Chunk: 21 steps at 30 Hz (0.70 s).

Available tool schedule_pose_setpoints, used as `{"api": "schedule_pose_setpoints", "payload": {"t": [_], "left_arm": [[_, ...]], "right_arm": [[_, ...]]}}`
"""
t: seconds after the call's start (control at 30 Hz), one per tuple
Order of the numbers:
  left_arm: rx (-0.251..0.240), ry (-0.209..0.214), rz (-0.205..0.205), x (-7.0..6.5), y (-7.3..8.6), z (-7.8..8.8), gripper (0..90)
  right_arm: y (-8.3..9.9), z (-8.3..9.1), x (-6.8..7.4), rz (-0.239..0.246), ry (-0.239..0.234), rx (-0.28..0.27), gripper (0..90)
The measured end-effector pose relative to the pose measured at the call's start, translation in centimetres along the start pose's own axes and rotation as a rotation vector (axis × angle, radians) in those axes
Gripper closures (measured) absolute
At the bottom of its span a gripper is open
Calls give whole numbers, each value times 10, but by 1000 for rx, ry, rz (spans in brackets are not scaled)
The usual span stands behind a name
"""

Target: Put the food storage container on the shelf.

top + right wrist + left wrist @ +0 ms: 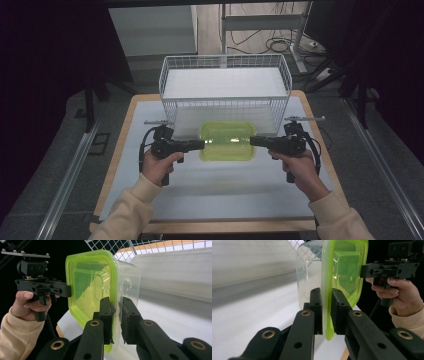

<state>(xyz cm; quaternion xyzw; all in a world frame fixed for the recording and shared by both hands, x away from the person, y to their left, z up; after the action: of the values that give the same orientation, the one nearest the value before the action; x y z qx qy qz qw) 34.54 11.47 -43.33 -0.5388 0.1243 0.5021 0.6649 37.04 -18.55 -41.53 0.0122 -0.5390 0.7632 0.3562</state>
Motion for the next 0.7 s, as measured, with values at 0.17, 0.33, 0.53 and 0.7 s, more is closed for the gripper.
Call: {"api": "schedule_pose_setpoints", "payload": {"t": [0.17,0.33,0.53,0.7], "left_arm": [[-3,2,6,-1,-5,2,813],[-7,-2,4,-4,-14,5,814],[-11,-4,4,-10,-25,9,814],[-19,-8,1,-15,-35,12,814]], "right_arm": [[-5,-1,1,-2,-1,2,804],[-13,-2,1,6,3,-9,803],[-26,0,3,22,6,-18,803],[-39,2,4,24,8,-19,803]]}}
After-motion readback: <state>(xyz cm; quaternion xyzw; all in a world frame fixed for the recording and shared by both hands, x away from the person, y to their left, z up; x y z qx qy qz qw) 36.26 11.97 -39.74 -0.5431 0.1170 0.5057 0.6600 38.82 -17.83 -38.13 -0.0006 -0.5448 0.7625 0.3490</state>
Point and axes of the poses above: each handheld gripper's, and its own axes: z roughly backward along the jaws, y roughly out of its underside, x roughly to its left, the point moved 4 cm from there along -z, roughly forward along the jaws, and after that the axes turned 10 degrees about z, right-handed, at the moved point
